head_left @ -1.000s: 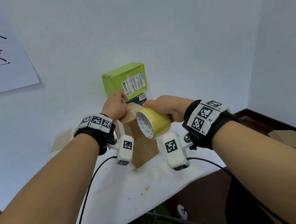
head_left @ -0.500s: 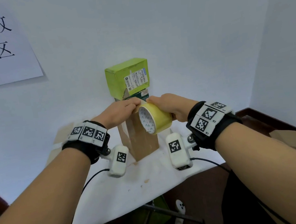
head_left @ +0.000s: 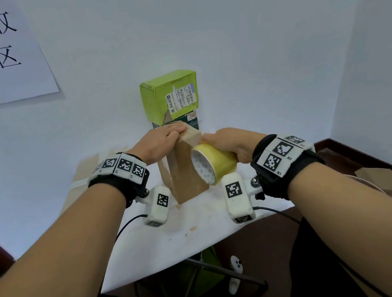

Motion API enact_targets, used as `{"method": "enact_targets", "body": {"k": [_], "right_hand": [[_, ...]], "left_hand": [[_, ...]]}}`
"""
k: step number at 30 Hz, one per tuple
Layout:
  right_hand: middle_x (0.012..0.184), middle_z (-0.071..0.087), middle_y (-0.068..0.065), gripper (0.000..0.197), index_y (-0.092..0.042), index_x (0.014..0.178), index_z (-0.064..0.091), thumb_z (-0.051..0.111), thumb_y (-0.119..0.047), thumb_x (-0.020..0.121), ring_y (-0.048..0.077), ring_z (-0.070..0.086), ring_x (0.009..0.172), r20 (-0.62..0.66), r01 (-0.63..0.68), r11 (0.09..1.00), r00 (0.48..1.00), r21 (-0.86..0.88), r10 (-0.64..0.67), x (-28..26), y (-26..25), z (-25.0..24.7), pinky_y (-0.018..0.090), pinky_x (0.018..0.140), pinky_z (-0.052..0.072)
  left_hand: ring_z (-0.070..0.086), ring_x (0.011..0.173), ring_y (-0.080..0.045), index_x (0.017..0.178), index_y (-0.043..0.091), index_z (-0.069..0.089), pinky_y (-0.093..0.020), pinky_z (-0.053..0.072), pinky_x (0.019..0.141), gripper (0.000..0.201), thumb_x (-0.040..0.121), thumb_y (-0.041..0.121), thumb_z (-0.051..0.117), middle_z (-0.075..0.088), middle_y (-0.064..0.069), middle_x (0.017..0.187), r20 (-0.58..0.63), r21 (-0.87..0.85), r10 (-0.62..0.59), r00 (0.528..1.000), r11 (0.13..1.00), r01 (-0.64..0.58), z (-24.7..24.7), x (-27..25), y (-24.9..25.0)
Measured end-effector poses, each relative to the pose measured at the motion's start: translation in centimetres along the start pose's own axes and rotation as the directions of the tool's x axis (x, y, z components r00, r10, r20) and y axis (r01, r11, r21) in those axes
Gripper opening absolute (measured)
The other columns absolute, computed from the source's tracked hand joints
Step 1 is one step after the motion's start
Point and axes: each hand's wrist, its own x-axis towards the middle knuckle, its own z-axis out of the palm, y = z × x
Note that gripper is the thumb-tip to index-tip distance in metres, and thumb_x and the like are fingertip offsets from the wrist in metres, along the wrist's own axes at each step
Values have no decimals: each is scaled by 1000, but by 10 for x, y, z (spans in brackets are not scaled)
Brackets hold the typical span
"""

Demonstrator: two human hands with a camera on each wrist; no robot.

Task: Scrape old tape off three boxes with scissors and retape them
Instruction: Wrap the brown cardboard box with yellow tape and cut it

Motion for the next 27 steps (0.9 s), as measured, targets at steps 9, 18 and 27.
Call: {"method": "enact_targets", "body": {"k": [9,18,27], "right_hand": [[104,56,19,41,-4,109,46,42,-43,97,39,58,104,2,-49,998,999,-30,50,5,17,13,47,81,51],[77,46,6,48,1,119,49,37,-42,100,29,52,90,-67,-20,998,998,-58,16,15,23,27,35,74,43],[78,45,5,34,-6,107,45,37,-39,100,29,49,95,-79,-21,999,997,-50,17,27,26,30,34,81,40]], "left_hand": [[31,139,-10,143,25,44,-15,20,103,42,105,34,27,37,9,151,-7,8,-21,1000,1000,21,1,-2,6],[33,138,-9,139,30,48,-12,19,96,43,102,44,32,39,14,149,-8,26,5,1000,1000,-5,2,-5,9],[50,122,-9,125,32,61,-18,33,90,42,92,55,50,56,16,133,-148,106,6,989,994,10,13,2,6]]}}
